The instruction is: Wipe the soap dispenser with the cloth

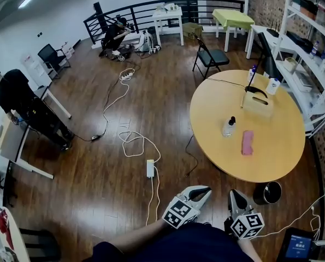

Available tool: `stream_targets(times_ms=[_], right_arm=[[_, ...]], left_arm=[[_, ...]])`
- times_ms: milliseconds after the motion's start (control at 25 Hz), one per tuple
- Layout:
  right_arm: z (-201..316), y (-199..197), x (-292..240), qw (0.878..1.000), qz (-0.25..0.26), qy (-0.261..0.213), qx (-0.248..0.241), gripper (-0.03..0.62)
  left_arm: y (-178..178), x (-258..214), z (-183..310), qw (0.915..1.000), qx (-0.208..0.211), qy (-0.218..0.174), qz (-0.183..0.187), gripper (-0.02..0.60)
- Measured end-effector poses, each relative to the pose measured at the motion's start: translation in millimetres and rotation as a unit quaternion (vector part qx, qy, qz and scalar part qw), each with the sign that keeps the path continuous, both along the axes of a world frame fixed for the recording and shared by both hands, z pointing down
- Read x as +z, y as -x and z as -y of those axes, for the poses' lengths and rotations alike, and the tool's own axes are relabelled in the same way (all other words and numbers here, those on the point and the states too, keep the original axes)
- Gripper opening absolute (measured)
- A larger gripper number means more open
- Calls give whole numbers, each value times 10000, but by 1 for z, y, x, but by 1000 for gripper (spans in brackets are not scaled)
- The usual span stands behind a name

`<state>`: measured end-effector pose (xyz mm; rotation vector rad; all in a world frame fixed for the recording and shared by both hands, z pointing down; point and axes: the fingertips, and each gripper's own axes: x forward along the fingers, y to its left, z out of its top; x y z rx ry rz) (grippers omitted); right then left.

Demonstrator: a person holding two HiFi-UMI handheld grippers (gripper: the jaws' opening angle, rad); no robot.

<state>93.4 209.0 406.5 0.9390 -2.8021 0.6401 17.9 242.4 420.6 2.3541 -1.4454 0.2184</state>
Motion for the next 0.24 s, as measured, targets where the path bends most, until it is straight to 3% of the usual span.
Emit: stream_targets(times_ms=[240], right_arm=[[2, 5, 0, 9999, 69, -64, -128, 11]], left_arm=[[4, 3, -2, 9998, -89, 21, 149, 15]])
